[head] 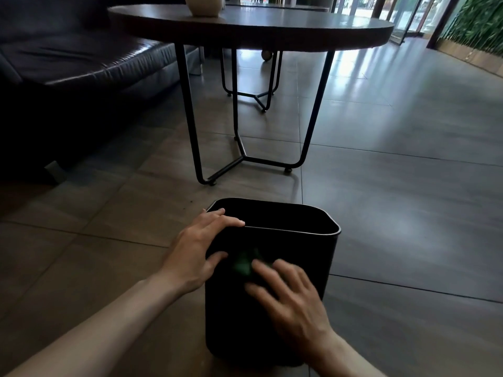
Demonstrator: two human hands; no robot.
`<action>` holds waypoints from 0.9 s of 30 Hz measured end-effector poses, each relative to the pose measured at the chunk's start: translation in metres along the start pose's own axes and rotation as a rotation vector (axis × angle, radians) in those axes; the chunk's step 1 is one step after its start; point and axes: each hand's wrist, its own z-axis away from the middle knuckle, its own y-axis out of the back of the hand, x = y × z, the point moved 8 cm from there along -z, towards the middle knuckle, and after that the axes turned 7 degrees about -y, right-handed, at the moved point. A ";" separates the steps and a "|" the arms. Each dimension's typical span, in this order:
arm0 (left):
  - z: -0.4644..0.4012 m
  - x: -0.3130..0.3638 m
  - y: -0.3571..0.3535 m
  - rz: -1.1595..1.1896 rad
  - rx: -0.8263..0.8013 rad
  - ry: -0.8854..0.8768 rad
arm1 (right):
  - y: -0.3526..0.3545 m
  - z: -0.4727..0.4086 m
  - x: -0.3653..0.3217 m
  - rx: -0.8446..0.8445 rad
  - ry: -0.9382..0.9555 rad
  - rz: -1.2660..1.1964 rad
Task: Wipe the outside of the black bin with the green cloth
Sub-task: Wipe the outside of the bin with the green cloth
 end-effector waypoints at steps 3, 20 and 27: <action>-0.004 -0.003 -0.001 -0.014 -0.010 0.016 | 0.018 -0.025 0.031 0.073 -0.164 -0.021; -0.004 -0.006 -0.001 -0.024 -0.045 0.055 | -0.034 0.040 -0.032 -0.194 0.313 0.102; -0.004 -0.004 -0.001 -0.026 -0.034 0.064 | 0.029 -0.052 0.052 0.081 -0.288 -0.036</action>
